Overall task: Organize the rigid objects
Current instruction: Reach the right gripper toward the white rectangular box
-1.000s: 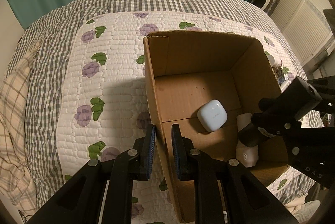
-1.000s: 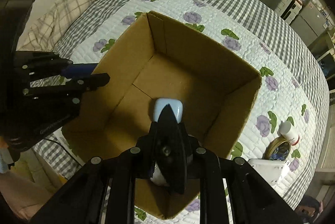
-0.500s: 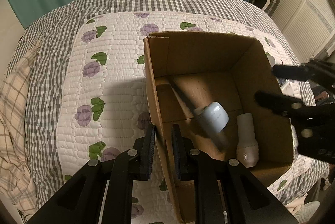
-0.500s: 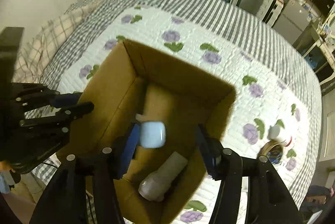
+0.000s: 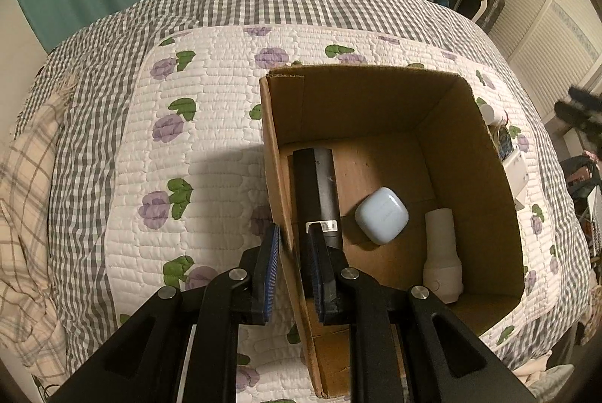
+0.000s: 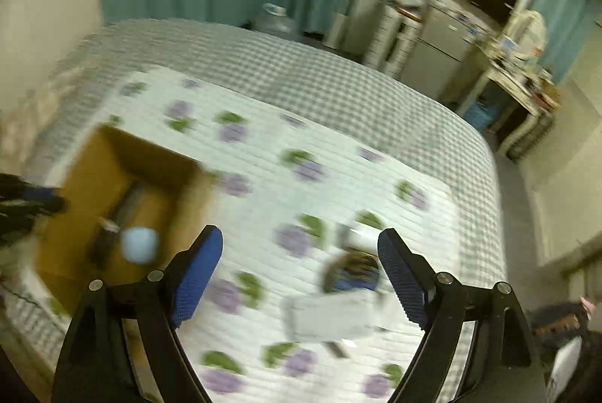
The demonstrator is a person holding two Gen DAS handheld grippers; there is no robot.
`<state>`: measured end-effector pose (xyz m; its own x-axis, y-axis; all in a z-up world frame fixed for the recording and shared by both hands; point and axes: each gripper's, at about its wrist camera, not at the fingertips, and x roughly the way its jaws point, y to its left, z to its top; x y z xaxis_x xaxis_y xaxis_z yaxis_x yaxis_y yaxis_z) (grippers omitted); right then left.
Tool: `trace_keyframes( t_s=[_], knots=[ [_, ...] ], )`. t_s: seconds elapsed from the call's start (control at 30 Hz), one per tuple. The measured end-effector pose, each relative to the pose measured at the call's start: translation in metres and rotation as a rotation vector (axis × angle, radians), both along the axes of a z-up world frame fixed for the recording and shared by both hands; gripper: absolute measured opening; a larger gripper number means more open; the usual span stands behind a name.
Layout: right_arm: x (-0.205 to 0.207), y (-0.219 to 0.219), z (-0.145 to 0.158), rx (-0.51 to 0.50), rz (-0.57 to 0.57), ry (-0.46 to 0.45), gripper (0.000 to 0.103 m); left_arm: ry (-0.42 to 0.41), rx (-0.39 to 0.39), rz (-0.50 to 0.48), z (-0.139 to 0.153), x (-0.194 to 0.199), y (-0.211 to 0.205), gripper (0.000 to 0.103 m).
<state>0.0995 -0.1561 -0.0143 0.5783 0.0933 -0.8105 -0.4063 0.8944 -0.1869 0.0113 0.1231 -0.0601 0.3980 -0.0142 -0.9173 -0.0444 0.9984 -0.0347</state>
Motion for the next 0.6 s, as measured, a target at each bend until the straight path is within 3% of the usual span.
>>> trace_keyframes(
  t_s=[0.2,0.3,0.6],
  knots=[
    [0.022,-0.055,-0.066,-0.031,-0.160,0.160,0.085,0.004,0.019,-0.004,-0.001,-0.001,-0.004,0.015],
    [0.026,-0.078,-0.096,0.011,-0.228,0.264,0.085,0.010,0.016,-0.001,-0.002,0.000,-0.004,0.015],
    [0.031,-0.106,-0.149,0.000,-0.271,0.350,0.085,0.011,0.016,-0.001,-0.004,0.001,-0.003,0.015]
  ],
)
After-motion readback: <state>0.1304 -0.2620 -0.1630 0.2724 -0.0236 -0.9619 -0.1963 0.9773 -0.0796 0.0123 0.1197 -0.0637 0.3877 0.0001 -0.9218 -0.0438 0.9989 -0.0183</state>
